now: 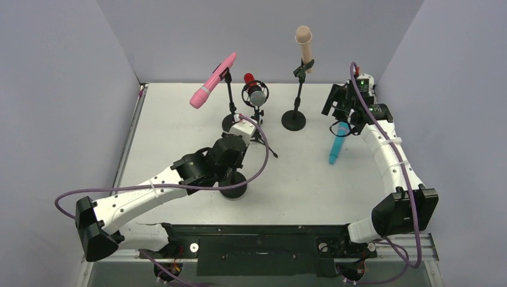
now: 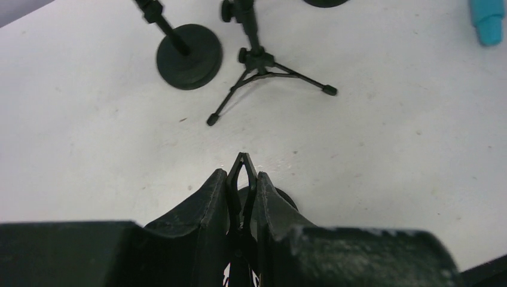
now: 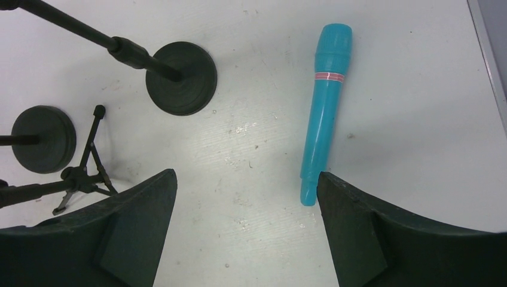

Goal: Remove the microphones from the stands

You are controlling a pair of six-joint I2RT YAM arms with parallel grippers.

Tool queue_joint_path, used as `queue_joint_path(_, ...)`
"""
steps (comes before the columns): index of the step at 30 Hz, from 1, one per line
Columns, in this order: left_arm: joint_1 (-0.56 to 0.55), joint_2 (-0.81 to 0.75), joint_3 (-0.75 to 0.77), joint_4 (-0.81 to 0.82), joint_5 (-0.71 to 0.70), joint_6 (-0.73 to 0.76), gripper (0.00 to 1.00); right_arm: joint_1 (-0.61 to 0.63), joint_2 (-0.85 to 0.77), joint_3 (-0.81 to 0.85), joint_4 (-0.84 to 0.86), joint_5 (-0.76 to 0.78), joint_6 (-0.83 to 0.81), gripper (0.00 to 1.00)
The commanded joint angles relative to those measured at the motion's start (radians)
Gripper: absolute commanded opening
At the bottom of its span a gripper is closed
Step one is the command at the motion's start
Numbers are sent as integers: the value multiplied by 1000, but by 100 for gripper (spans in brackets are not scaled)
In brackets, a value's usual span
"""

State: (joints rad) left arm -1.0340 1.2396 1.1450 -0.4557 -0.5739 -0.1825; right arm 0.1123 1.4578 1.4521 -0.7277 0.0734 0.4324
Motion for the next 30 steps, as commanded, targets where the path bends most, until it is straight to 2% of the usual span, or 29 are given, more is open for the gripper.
queue_joint_path(1,100,-94,34,-67,-126,-83,0,24,-70,-20,45,11,10,82)
queue_joint_path(9,409,-120,26,-23,-78,-91,0,74,-128,-37,39,14,18,82)
queue_joint_path(14,635,-26,58,63,12,-83,0,117,-149,-43,28,30,20,82)
queue_joint_path(19,792,79,134,134,64,-89,0,147,-163,-47,17,40,20,82)
queue_joint_path(30,937,226,232,192,119,-57,0,185,-190,-51,-5,54,16,82)
